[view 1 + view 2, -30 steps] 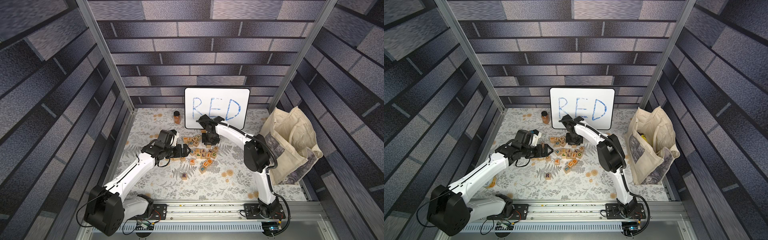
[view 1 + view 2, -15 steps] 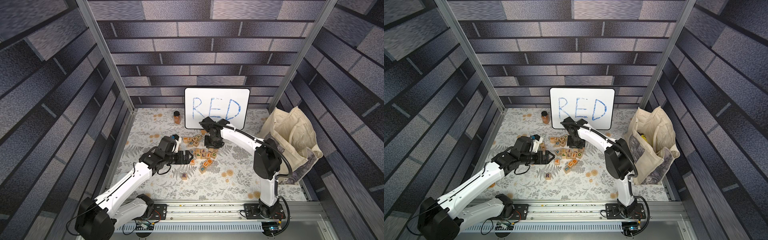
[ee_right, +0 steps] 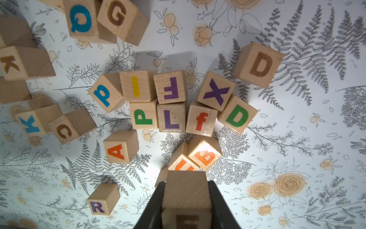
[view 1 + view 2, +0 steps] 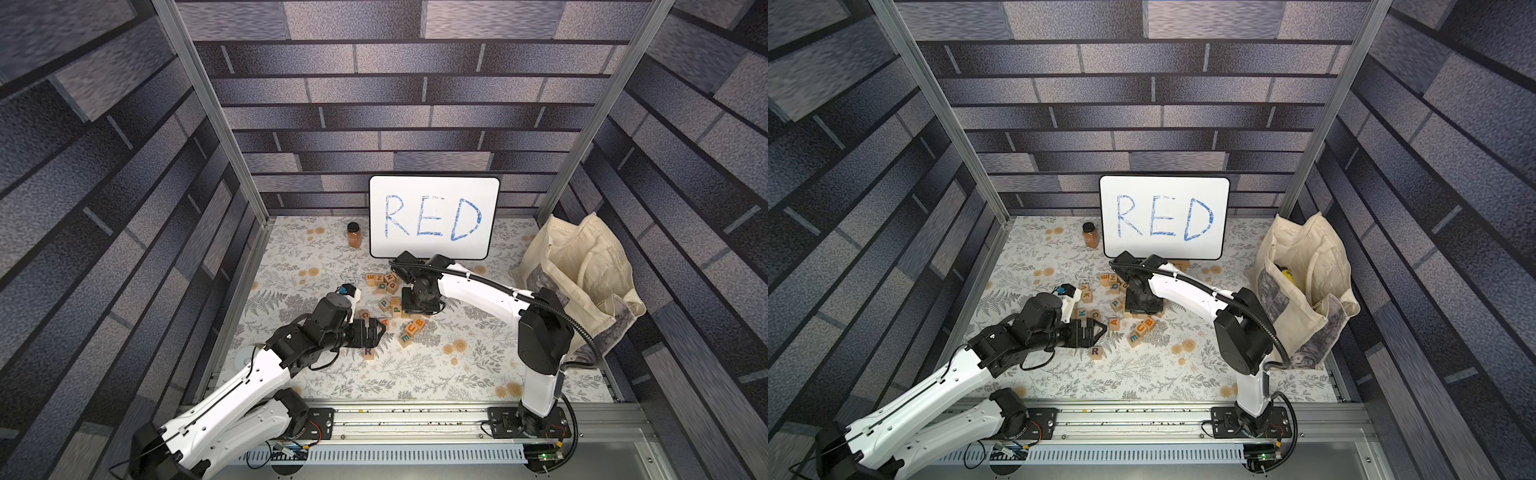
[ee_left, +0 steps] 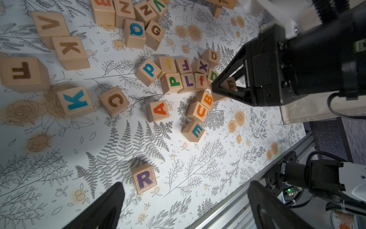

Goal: Assemble the uppercase word "red" with letter blocks
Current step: Place the letter block at the center of the board.

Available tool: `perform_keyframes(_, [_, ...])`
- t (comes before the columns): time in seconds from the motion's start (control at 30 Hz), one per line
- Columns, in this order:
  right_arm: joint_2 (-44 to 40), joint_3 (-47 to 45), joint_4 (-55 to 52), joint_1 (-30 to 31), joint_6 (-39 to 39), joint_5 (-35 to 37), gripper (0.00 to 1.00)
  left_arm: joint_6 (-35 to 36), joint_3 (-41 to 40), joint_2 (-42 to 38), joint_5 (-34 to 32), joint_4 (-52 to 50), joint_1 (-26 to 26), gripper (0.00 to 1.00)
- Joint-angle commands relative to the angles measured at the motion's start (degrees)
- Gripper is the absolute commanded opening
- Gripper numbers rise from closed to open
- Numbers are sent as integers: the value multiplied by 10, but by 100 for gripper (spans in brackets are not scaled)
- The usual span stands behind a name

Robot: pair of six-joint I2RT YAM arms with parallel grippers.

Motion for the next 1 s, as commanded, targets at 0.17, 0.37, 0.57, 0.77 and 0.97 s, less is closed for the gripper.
perform_keyframes(0.17, [-50,-42,16,22,48,14,14,-55,-23,-49,-64,-43,-52,100])
perform_keyframes(0.37, [-64,-58,21,43,64,17,14,-77,-26,-66,-98,-59,-93,100])
perform_keyframes(0.57, [-77,-80,32,64,83,18,14,-104,-26,-75,-133,-72,-140,100])
perform_keyframes(0.77, [-86,-100,45,90,101,18,14,-135,-27,-86,-182,-89,-199,100])
perform_keyframes(0.97, [-92,-116,55,119,118,24,14,-172,-30,-96,-233,-106,-262,100])
